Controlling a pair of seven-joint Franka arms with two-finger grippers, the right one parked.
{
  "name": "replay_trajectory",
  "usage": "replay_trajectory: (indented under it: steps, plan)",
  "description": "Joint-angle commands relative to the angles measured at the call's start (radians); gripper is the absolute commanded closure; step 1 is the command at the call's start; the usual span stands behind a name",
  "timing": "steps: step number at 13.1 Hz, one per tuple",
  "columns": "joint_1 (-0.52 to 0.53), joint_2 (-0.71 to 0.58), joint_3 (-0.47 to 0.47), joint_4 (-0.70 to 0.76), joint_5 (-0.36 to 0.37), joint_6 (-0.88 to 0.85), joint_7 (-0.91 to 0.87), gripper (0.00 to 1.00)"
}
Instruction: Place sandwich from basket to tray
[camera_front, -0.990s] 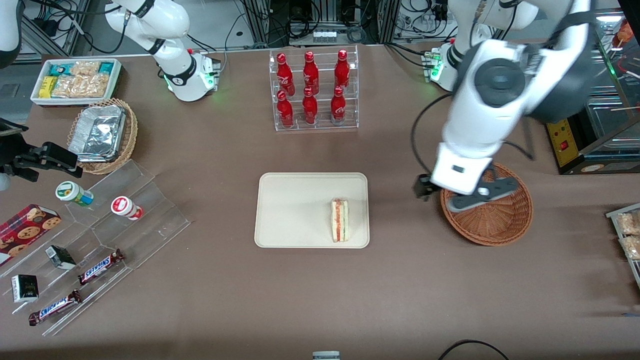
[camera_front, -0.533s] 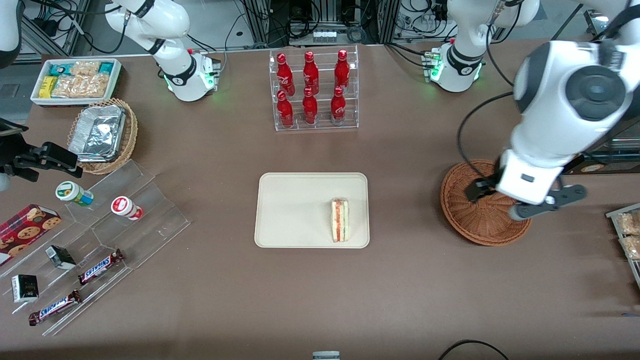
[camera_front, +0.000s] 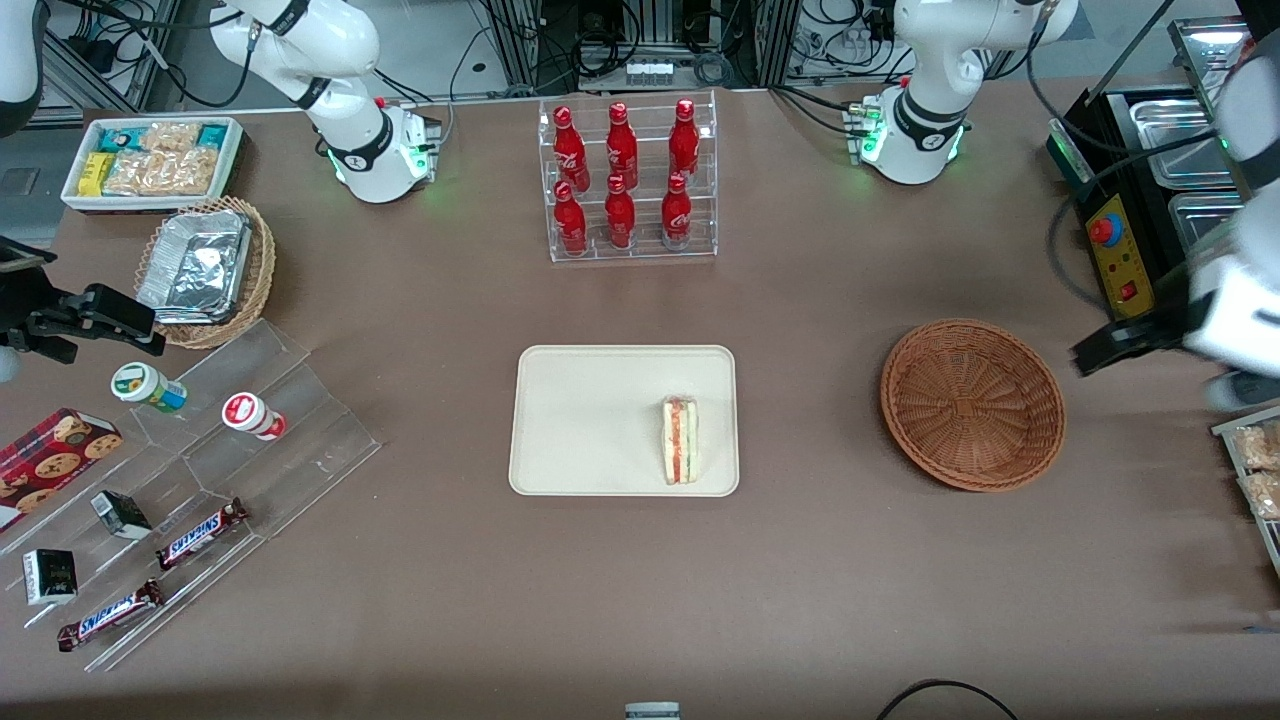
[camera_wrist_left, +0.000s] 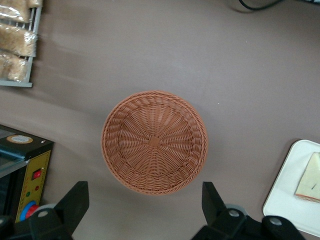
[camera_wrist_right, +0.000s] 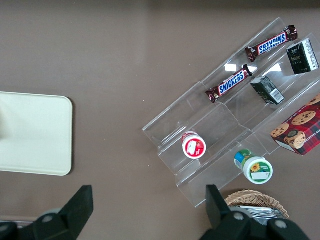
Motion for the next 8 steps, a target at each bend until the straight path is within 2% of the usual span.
replay_trajectory:
  steps: [1, 5, 8]
  plan:
    - [0.065, -0.056, -0.016, -0.022, -0.06, -0.028, 0.056, 0.0]
    - [0.057, -0.131, -0.017, -0.041, -0.077, -0.139, 0.087, 0.0]
    - [0.054, -0.229, -0.026, -0.114, -0.077, -0.168, 0.113, 0.0]
